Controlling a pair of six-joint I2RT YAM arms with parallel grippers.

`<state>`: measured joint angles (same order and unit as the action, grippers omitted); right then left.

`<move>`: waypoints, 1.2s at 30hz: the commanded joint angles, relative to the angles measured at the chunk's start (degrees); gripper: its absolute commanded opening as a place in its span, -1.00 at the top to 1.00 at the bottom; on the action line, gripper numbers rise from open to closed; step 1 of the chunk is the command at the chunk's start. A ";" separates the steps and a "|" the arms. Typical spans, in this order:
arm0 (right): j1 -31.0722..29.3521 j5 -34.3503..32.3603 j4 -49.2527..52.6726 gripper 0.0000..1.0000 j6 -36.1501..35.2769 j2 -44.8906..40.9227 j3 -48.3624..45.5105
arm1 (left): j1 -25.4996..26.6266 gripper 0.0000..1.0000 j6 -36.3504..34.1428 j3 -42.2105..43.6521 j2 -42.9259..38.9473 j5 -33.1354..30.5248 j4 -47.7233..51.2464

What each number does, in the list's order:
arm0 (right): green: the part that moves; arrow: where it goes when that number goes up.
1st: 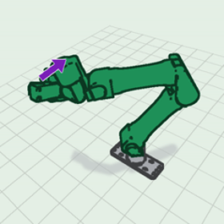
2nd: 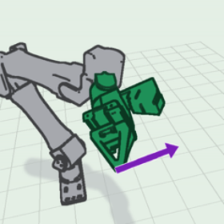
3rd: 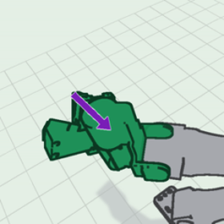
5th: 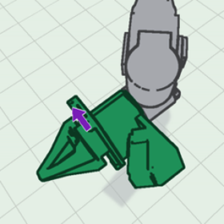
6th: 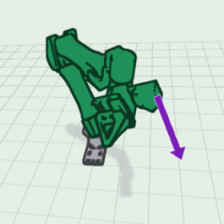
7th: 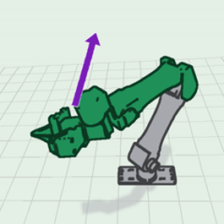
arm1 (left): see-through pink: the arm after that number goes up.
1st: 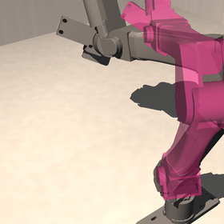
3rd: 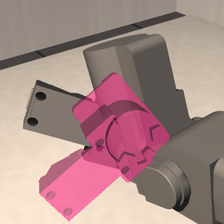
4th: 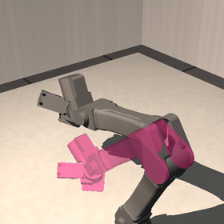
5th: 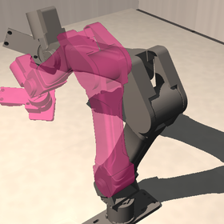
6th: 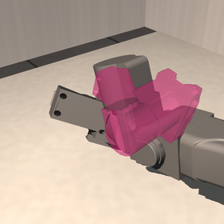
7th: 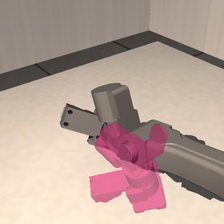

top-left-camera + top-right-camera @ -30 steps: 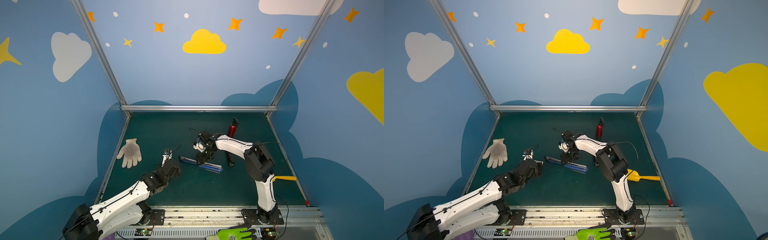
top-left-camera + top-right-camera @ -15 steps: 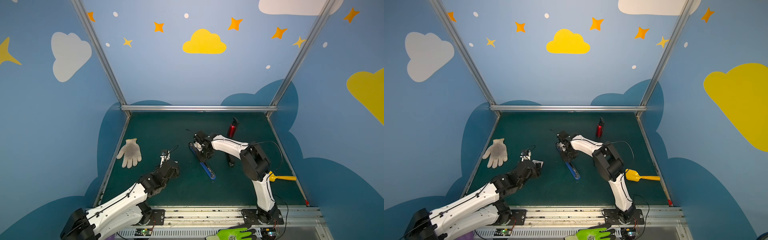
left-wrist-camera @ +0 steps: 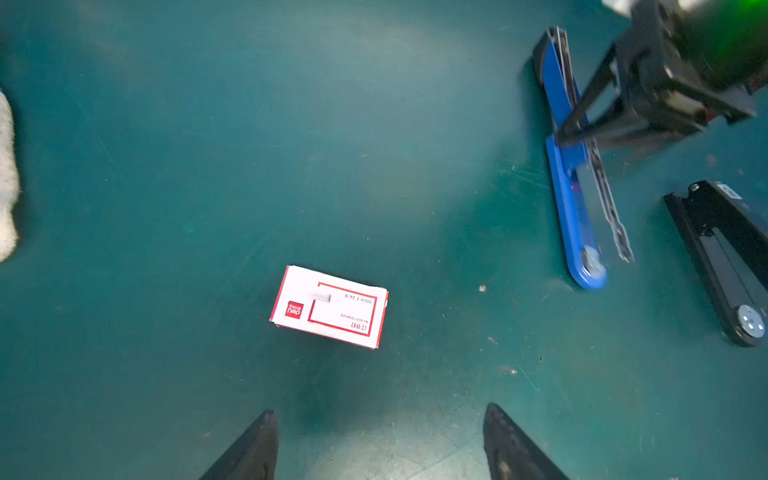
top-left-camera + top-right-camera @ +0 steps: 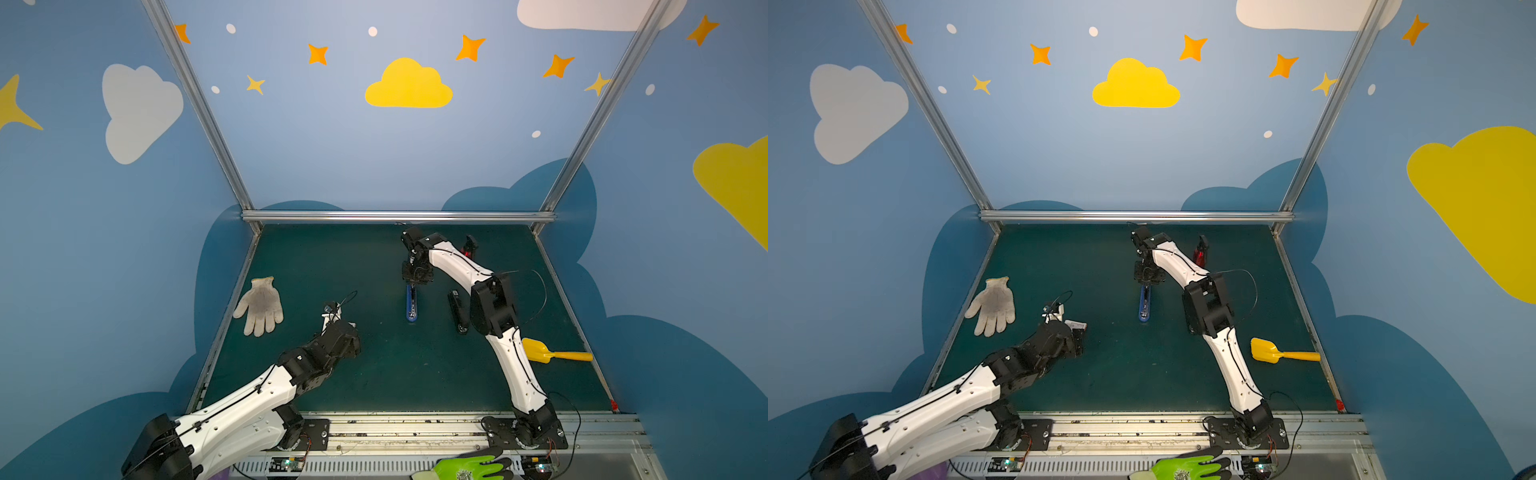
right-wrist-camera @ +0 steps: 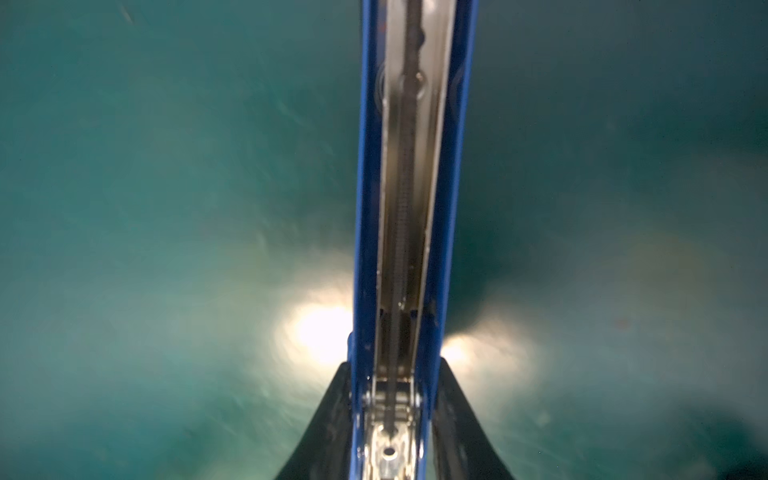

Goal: Load the staples into the stapler

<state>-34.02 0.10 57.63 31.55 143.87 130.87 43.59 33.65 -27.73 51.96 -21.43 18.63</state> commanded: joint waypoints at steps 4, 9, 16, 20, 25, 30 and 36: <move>-0.05 0.92 4.15 0.32 3.62 4.13 6.06 | -0.18 -0.55 0.62 0.03 0.41 0.37 -0.32; 0.27 3.41 3.85 -0.06 3.61 2.36 4.80 | -0.20 -0.56 0.42 -0.61 1.25 1.32 -0.71; 0.24 0.19 -0.98 -0.18 0.59 -13.07 -12.24 | -0.31 -0.57 0.50 -3.10 3.95 1.25 -2.02; 0.53 -3.25 -1.64 -0.19 -1.76 -22.93 -22.83 | -0.79 -0.57 -1.45 -7.08 8.49 5.71 -1.86; 2.90 -6.07 -2.96 -0.37 -3.24 -33.78 -37.41 | -0.79 -0.57 -4.24 -12.76 15.31 11.73 -1.38; 6.77 -4.96 -5.20 -0.53 -3.85 -41.57 -49.36 | -0.66 -0.57 -6.79 -16.78 20.99 16.14 -2.28; 7.82 -2.39 -8.20 -0.37 -4.85 -42.74 -55.03 | -0.66 -0.57 -7.59 -19.83 25.55 18.04 -2.64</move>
<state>-25.87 -3.62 51.79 27.83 102.17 76.64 43.03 27.59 -45.74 76.27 -5.37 16.03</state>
